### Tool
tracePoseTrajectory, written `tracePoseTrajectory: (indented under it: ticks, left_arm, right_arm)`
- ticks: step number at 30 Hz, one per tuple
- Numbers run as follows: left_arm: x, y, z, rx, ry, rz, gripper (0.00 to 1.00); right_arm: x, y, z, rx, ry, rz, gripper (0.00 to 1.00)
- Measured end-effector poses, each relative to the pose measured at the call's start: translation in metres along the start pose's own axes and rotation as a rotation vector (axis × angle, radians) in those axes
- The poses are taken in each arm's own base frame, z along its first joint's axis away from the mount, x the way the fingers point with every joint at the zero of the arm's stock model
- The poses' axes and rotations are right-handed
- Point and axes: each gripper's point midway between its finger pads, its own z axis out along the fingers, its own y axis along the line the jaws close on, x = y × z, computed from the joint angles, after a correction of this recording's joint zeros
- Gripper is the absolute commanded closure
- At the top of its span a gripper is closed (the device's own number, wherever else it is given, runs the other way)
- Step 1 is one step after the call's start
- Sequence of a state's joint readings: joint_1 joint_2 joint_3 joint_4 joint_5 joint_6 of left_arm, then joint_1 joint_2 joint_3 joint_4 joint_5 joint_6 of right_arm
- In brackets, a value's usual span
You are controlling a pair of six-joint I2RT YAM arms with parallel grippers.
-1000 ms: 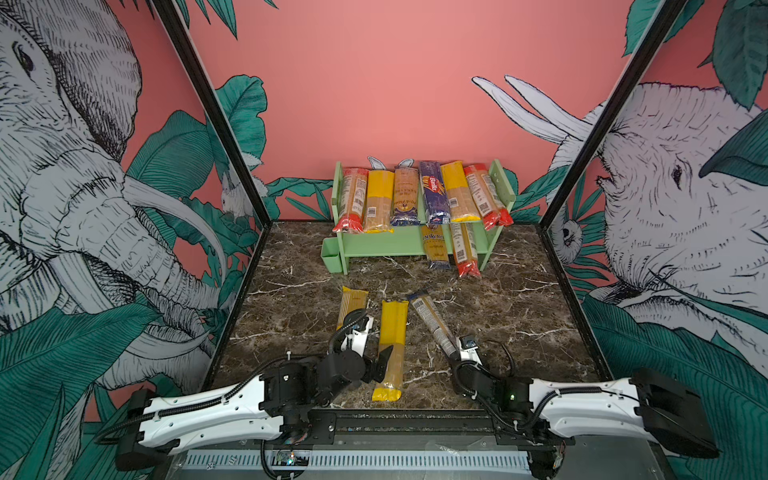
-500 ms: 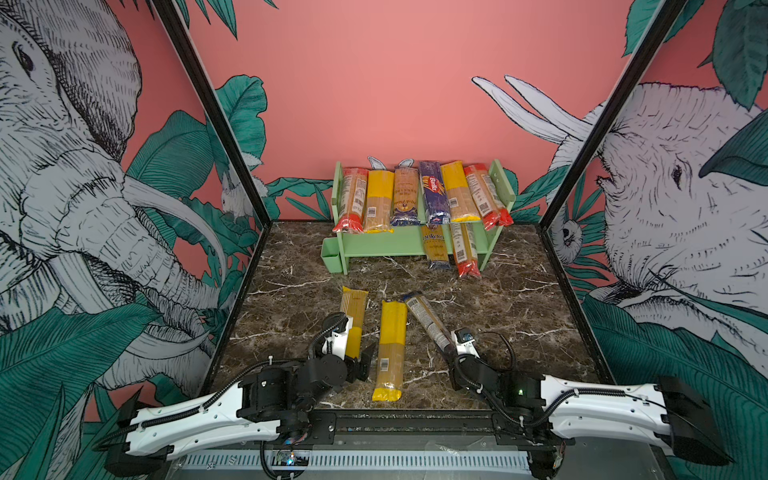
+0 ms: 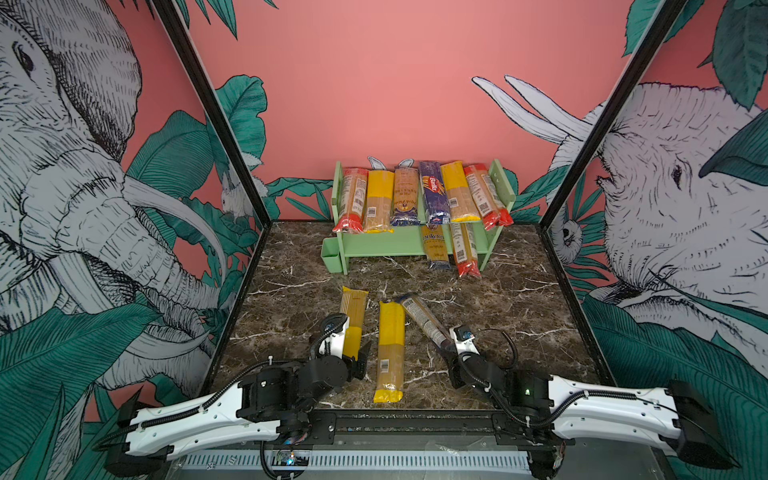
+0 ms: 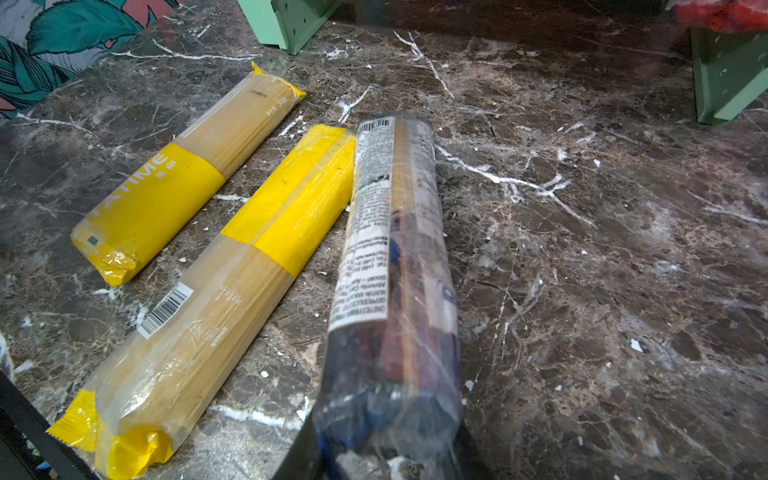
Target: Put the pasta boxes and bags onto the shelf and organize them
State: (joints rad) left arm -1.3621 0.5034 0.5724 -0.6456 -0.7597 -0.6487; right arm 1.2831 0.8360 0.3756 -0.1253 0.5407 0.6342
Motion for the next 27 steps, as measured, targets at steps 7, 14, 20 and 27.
tracePoseTrajectory:
  ticks: [7, 14, 20, 27]
  left_arm:
    - [0.001, 0.003, 0.001, -0.022, 0.003, 0.000, 0.02]
    - [-0.002, 0.003, 0.002, -0.043, 0.003, 0.010, 0.02]
    - [-0.006, 0.001, 0.003, -0.053, 0.001, 0.020, 0.02]
    - [-0.007, 0.003, 0.002, -0.052, -0.005, 0.016, 0.02]
  right_arm:
    - [-0.026, 0.008, -0.012, -0.043, -0.066, -0.009, 1.00]
    - [-0.048, 0.016, -0.023, -0.083, -0.115, -0.025, 1.00]
    - [-0.055, 0.022, -0.025, -0.099, -0.114, -0.037, 1.00]
    - [-0.031, 0.036, -0.003, -0.113, -0.015, -0.038, 1.00]
